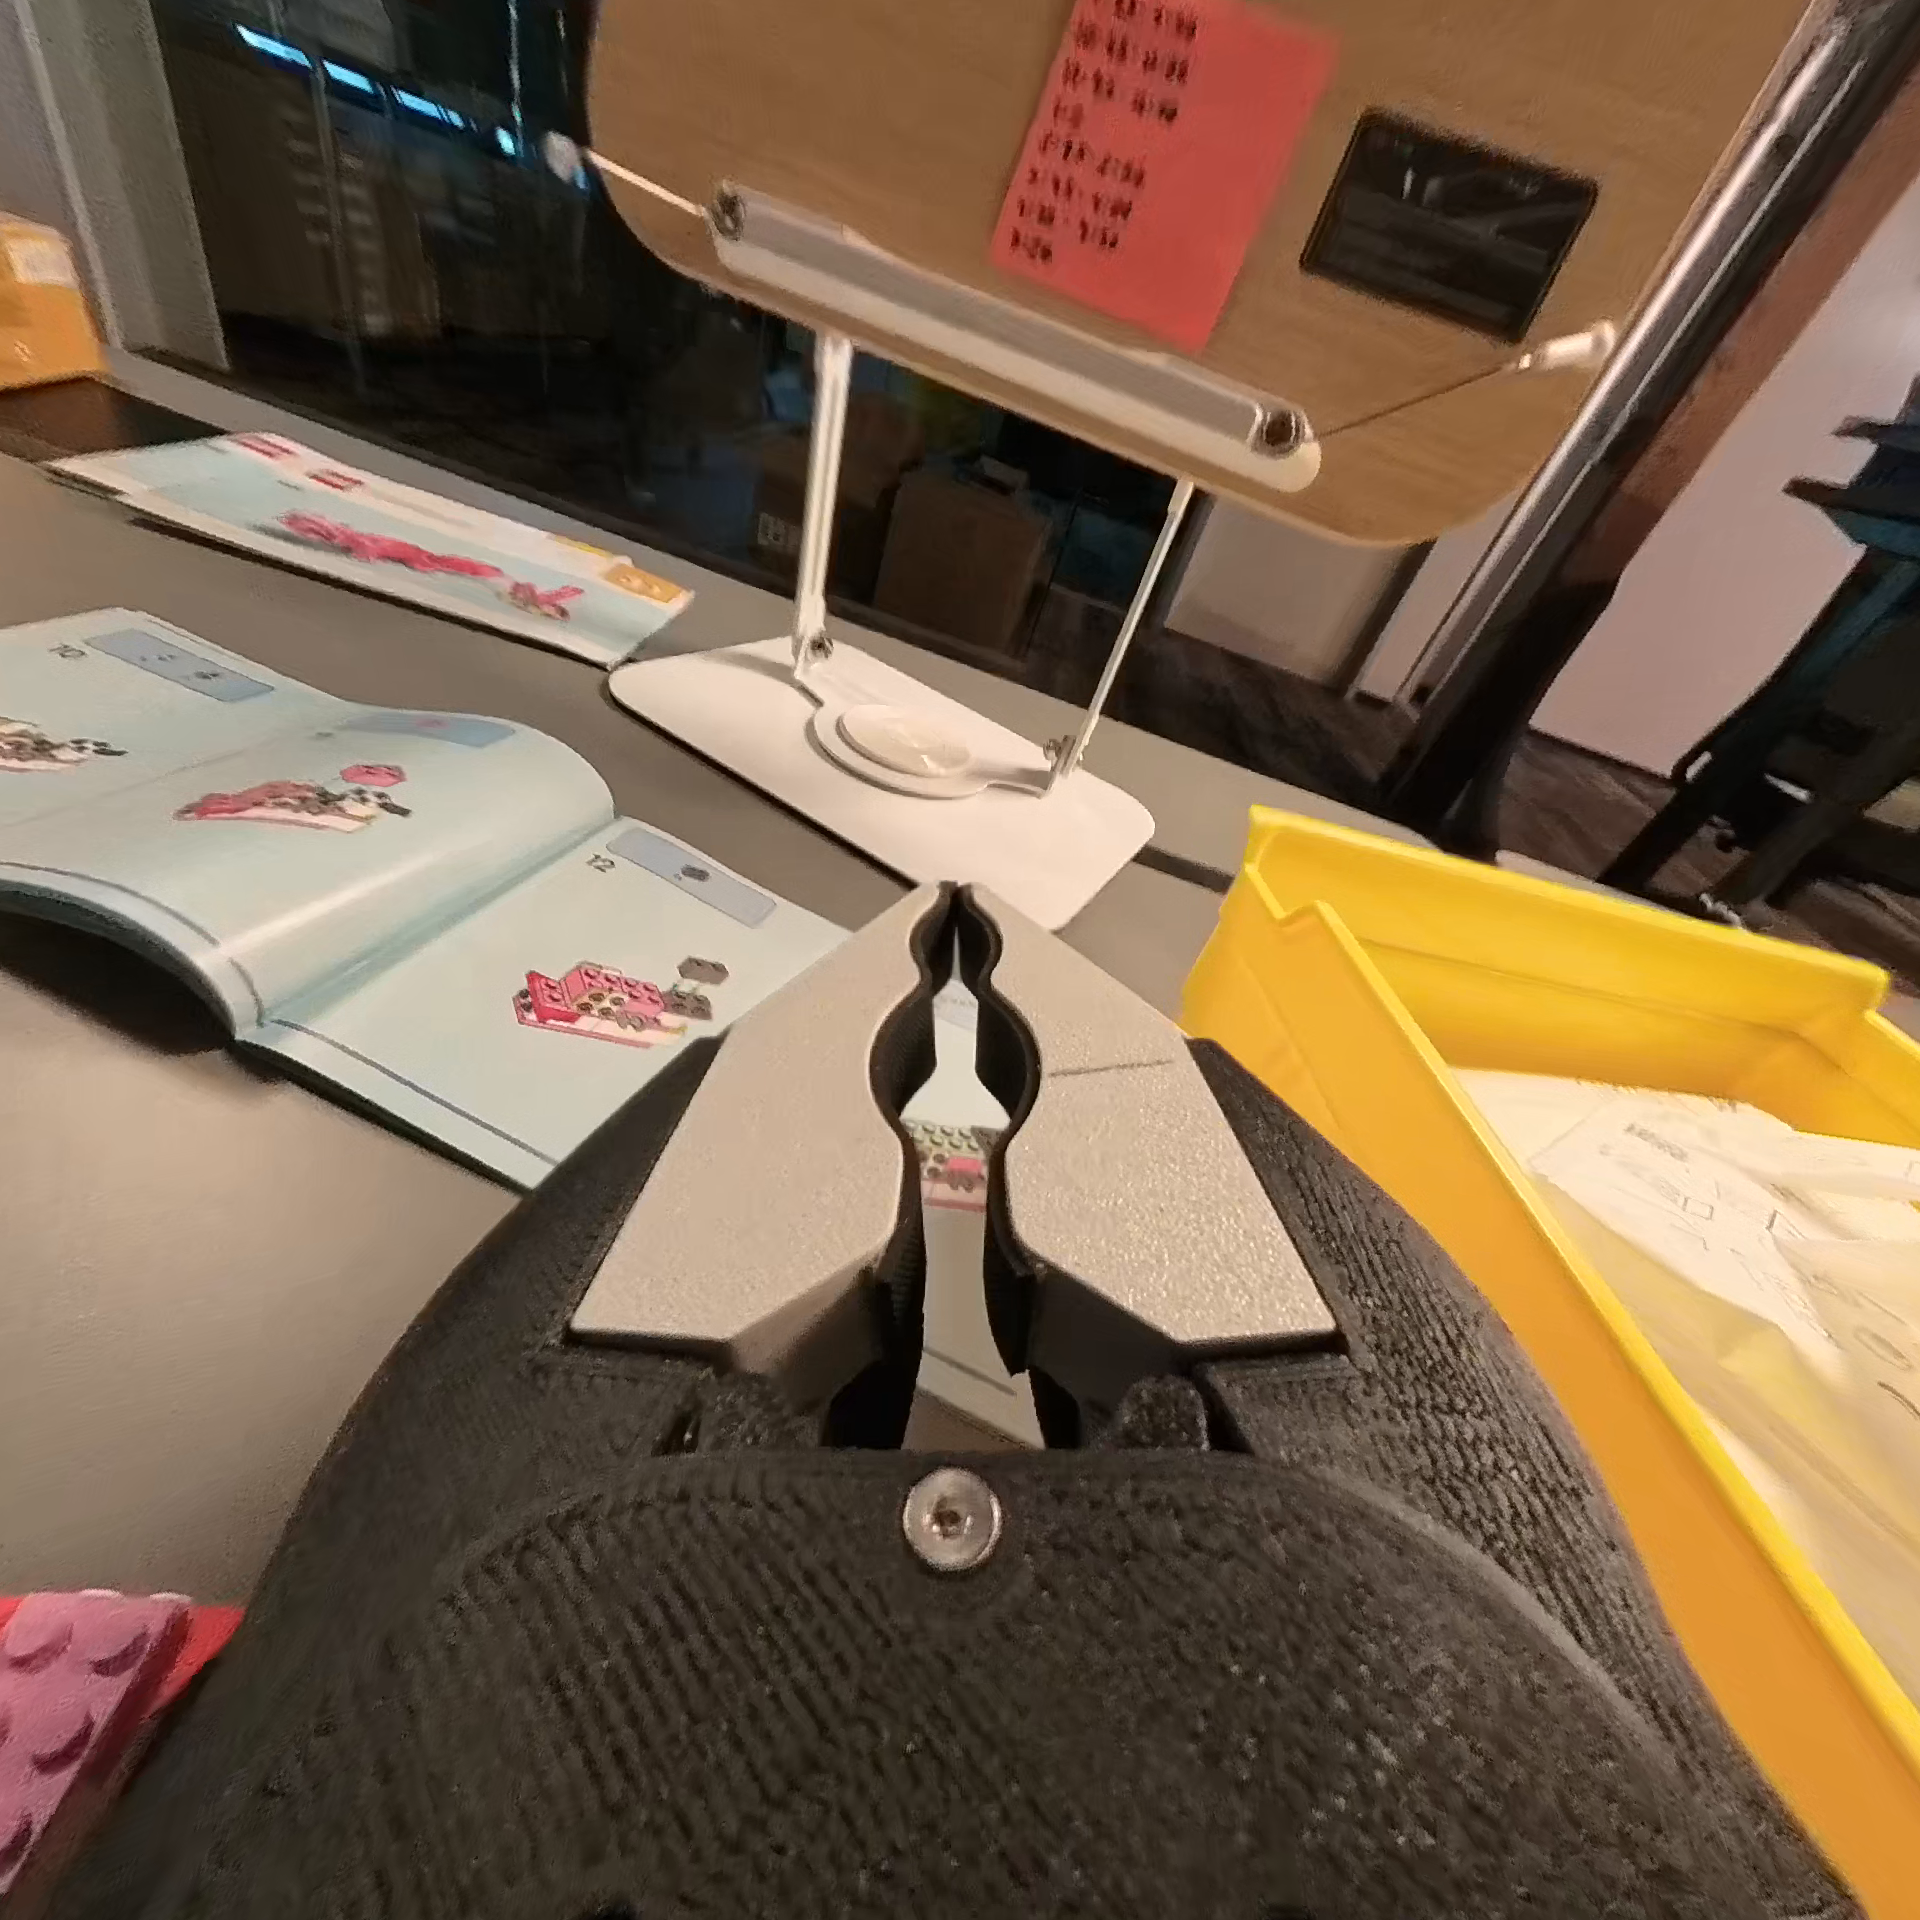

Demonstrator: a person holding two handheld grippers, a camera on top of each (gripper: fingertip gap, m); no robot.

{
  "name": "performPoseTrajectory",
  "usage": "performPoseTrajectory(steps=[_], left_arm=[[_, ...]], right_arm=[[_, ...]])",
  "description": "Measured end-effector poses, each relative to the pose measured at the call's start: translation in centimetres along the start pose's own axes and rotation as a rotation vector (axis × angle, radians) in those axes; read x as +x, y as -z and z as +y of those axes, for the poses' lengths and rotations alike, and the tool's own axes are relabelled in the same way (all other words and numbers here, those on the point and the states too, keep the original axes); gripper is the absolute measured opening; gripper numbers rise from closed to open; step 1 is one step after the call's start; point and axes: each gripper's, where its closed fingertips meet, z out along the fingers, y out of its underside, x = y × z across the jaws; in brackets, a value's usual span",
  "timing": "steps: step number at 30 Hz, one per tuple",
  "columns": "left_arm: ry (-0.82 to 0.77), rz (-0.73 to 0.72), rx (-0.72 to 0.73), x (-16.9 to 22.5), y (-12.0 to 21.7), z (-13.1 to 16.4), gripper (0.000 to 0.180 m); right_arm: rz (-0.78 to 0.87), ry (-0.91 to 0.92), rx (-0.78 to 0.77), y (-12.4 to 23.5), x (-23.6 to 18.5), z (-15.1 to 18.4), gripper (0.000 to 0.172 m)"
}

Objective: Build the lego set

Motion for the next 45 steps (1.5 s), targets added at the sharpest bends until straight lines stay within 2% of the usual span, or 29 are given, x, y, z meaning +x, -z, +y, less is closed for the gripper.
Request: performPoseTrajectory(steps=[3, 4, 6, 10, 12, 13, 17, 21, 24, 27, 29, 34, 39, 41, 43, 45], left_arm=[[-0.107, 0.14, -0.006, 4.0, 0.6, -2.4, 0.006], [-0.094, 0.207, -0.015, 5.7, 1.1, -3.4, 0.009], [-0.029, 0.311, 0.014, 8.0, 2.7, -6.0, 0.0], [0.123, 0.435, 0.139, 9.4, 8.7, -13.8, 0.002], [0.066, 0.443, 0.123, 8.4, 11.3, -15.8, 0.009], [0.025, 0.403, 0.1, 7.0, 12.3, -16.3, 0.012], [-0.079, 0.132, -0.027, -2.1, 16.2, -17.0, 0.026], [-0.063, -0.179, -0.245, -12.6, 21.0, -15.1, 0.033], [0.075, -0.157, -0.506, -15.2, 23.2, -10.9, 0.036], [0.131, -0.043, -0.642, -14.6, 23.7, -8.0, 0.031], [0.166, 0.084, -0.754, -12.7, 23.4, -5.9, 0.03], [0.048, 0.202, -1.095, -11.4, 23.0, 0.3, 0.028], [0.039, 0.316, -1.249, -11.4, 23.8, 2.1, 0.022], [0.003, 0.415, -1.359, -11.0, 25.4, 2.8, 0.03], [-0.068, 0.49, -1.457, -10.9, 27.2, 3.4, 0.029], [-0.091, 0.482, -1.516, -11.3, 28.2, 3.8, 0.027]], right_arm=[[0.015, 0.024, 0.061, 0.5, 0.0, -0.8, 0.0], [0.02, 0.037, 0.081, 0.6, 0.0, -1.0, 0.0], [0.036, 0.066, 0.112, 0.8, 0.1, -1.3, 0.0], [0.042, 0.09, 0.144, 1.1, 0.0, -1.7, 0.0], [0.041, 0.092, 0.144, 1.1, -0.1, -1.7, 0.0], [0.04, 0.092, 0.143, 1.1, -0.1, -1.7, 0.0], [0.045, 0.074, 0.155, 1.2, 0.1, -1.8, 0.0], [0.045, 0.07, 0.158, 1.3, 0.2, -1.8, 0.0], [0.045, 0.086, 0.154, 1.2, 0.0, -1.8, 0.0], [0.046, 0.091, 0.152, 1.2, 0.0, -1.8, 0.0], [0.045, 0.092, 0.151, 1.2, 0.0, -1.8, 0.0], [0.046, 0.107, 0.15, 1.2, -0.2, -1.8, 0.0], [0.048, 0.107, 0.149, 1.2, -0.2, -1.8, 0.0], [0.046, 0.11, 0.148, 1.2, -0.2, -1.7, 0.0], [0.043, 0.115, 0.146, 1.2, -0.3, -1.7, 0.0], [0.04, 0.118, 0.147, 1.1, -0.4, -1.7, 0.0]])
